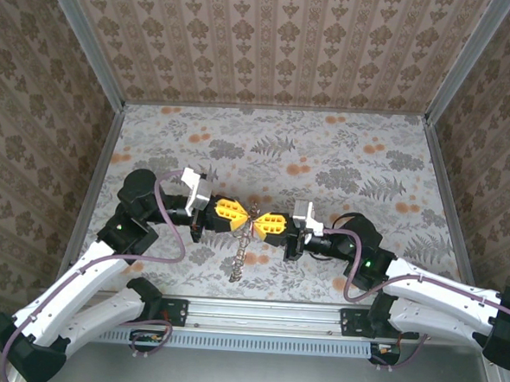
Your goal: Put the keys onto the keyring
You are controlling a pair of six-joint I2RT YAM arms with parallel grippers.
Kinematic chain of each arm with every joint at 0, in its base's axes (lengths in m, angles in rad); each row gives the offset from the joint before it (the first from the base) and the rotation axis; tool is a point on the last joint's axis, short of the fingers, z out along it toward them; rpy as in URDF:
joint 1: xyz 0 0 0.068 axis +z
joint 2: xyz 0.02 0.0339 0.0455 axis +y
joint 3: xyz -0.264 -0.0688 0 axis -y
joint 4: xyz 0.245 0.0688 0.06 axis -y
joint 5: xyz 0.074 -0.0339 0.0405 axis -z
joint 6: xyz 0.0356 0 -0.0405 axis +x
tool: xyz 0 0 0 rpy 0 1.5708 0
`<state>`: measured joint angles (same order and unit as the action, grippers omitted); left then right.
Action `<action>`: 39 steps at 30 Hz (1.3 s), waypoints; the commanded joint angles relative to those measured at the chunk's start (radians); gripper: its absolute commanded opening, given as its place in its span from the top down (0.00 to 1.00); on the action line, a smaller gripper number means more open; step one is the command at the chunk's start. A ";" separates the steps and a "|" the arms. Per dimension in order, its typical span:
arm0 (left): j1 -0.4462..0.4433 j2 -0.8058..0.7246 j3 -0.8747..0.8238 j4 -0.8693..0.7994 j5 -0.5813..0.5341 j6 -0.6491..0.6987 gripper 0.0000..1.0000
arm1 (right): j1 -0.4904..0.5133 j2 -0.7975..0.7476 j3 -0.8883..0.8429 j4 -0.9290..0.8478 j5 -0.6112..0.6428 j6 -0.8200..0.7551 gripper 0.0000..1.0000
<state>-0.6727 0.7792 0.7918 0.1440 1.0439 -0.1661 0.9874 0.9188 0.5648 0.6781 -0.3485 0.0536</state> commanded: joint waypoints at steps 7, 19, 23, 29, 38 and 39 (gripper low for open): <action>0.002 -0.006 0.011 0.028 0.010 -0.006 1.00 | 0.007 0.011 0.018 0.049 -0.025 0.014 1.00; 0.002 0.001 0.018 0.003 0.005 0.016 1.00 | 0.008 0.020 0.036 0.049 -0.042 0.016 1.00; 0.001 0.000 0.024 -0.022 -0.003 0.034 1.00 | 0.008 0.025 0.041 0.052 -0.047 0.020 1.00; 0.002 0.000 0.027 -0.046 -0.010 0.054 1.00 | 0.010 0.018 0.045 0.048 -0.050 0.019 1.00; 0.001 0.002 0.026 -0.068 -0.013 0.074 1.00 | 0.014 0.008 0.053 0.039 -0.056 0.018 1.00; 0.002 0.003 0.027 -0.069 -0.014 0.074 1.00 | 0.015 0.009 0.053 0.037 -0.057 0.018 1.00</action>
<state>-0.6727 0.7795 0.7925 0.0898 1.0401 -0.1204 0.9894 0.9443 0.5694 0.6704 -0.3744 0.0574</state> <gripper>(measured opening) 0.059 0.066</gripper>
